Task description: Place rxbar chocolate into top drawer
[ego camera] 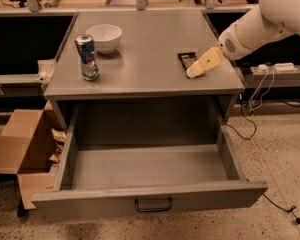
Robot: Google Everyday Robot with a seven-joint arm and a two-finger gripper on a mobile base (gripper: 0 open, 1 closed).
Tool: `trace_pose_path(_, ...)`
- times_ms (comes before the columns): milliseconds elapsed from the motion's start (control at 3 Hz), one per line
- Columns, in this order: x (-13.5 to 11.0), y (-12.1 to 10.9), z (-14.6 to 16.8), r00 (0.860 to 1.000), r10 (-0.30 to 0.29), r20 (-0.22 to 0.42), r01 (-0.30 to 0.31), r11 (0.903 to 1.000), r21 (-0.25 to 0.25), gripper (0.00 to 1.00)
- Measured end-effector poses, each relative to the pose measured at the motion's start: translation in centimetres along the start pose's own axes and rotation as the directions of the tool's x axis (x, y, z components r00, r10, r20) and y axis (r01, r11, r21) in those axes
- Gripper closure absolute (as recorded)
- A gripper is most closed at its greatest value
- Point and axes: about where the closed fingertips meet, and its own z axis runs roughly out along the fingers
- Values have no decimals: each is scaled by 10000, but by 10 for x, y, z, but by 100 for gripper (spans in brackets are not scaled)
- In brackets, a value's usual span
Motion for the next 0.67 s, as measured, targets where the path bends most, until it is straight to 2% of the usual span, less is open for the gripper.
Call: trace_pose_path(667, -6, -14, 48, 9940, 1092, 94, -1094, 9936, 269, 0)
